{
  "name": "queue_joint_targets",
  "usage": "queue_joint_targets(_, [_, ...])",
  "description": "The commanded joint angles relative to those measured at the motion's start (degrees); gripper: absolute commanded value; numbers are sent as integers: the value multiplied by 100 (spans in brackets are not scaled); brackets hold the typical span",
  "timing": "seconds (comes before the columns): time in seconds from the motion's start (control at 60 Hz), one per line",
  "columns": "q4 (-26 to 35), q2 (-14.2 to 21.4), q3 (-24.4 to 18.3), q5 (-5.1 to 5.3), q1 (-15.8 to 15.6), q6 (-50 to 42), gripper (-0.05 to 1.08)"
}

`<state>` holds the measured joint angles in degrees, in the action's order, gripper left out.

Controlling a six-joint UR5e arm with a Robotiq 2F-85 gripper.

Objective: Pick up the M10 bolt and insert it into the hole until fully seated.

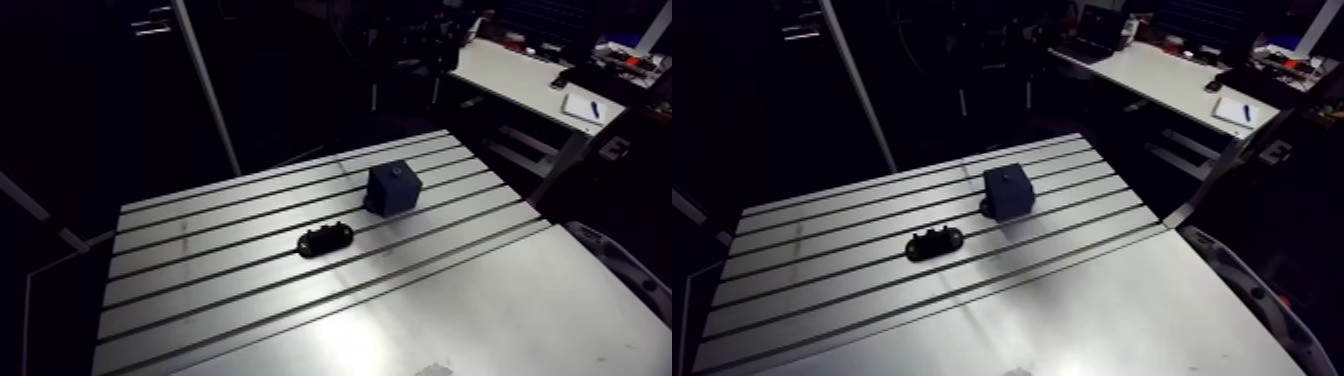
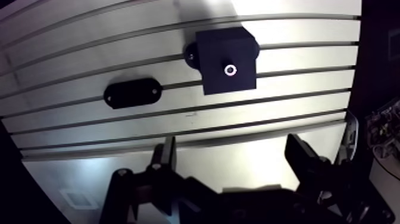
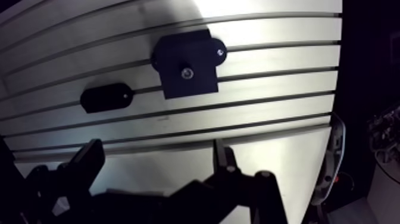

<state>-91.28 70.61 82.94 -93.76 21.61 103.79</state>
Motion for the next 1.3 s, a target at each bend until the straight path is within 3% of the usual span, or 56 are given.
queue_joint_targets(0.017, [304, 629, -219, -6, -894, -62, 0])
queue_joint_targets(0.25, [543, 683, -538, 20, -1328, -305, 0])
queue_joint_targets(0.4, [704, 721, -758, 52, -1361, -362, 0])
queue_joint_targets(0.517, [792, 764, -944, 275, -1363, -413, 0])
queue_joint_targets(0.7, [928, 831, -1134, 343, -1369, -542, 0])
queue_joint_targets(1.017, [1028, 1009, -1018, 345, -1378, -531, 0])
queue_joint_targets(1.3, [1005, 1190, -668, 422, -1421, -478, 1])
